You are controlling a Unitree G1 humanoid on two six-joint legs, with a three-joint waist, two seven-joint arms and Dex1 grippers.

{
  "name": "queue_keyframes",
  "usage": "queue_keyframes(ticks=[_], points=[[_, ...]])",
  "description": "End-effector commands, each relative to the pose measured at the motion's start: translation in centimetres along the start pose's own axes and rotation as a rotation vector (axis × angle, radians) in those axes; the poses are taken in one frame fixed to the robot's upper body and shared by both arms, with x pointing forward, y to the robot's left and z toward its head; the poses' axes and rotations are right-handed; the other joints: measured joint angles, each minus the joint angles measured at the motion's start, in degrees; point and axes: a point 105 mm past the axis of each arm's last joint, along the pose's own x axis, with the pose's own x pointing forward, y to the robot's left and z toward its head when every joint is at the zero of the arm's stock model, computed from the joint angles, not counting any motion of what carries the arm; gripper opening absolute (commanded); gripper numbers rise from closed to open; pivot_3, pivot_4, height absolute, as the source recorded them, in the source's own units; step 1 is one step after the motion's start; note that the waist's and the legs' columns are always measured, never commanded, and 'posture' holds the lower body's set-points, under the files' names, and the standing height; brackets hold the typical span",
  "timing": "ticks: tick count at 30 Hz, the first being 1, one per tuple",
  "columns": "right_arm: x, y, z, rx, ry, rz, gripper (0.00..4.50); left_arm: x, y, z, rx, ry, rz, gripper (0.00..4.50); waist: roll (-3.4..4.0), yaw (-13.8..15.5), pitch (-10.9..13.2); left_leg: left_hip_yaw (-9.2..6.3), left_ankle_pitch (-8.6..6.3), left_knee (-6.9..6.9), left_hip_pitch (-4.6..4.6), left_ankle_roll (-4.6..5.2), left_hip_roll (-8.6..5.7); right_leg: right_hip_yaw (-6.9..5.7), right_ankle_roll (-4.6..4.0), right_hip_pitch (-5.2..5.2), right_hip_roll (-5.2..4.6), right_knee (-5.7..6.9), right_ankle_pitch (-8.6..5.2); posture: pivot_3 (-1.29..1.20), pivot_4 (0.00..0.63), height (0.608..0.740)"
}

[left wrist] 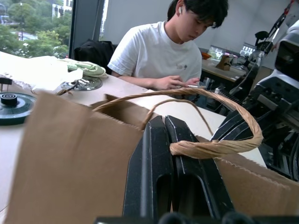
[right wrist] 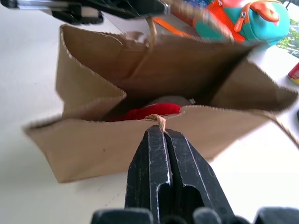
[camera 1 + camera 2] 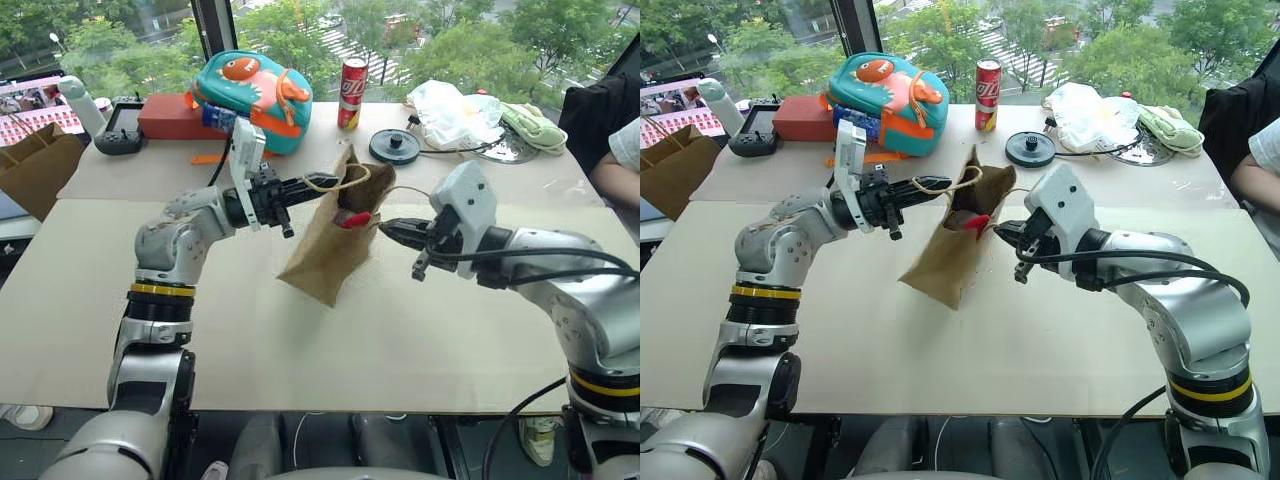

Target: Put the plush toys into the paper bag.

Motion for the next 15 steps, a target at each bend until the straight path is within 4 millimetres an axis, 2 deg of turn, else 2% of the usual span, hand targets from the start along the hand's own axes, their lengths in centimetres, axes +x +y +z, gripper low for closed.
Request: queue_keyframes(ticks=[1,5,13,15], points=[[0.9,1.0,1.0,-0.058,-0.002,-0.01,0.02,-0.6,0.2,0.4,0.014,-0.058,0.074,0.0,0.0,0.1,0.0,0.0,0.0,0.0,0.0,0.0,0.01,-0.01,0.0,0.0,0.0,0.03,0.0,0.0,0.15,0.733],[1.8,1.4,0.9,-0.078,0.032,-0.017,0.02,-1.2,0.4,-0.4,-0.027,-0.063,0.14,0.0,0.0,0.2,0.0,-0.03,0.0,0.0,-0.04,0.0,-0.03,-0.02,0.0,0.0,-0.02,0.02,0.0,0.0,0.15,0.733],[3.1,0.5,2.6,-0.056,-0.012,-0.066,0.02,-2.1,-0.3,0.2,-0.109,-0.099,0.188,0.0,0.0,0.4,0.0,-0.07,0.0,0.01,-0.05,-0.01,-0.04,-0.05,0.0,0.0,-0.04,0.01,0.0,0.0,0.15,0.733],[3.2,0.3,2.9,-0.048,-0.024,-0.076,0.62,-2.2,-0.5,0.2,-0.116,-0.098,0.183,0.59,0.0,0.3,0.0,-0.07,0.0,0.01,-0.05,-0.01,-0.04,-0.06,0.0,0.0,-0.04,0.0,0.0,0.0,0.15,0.733]])
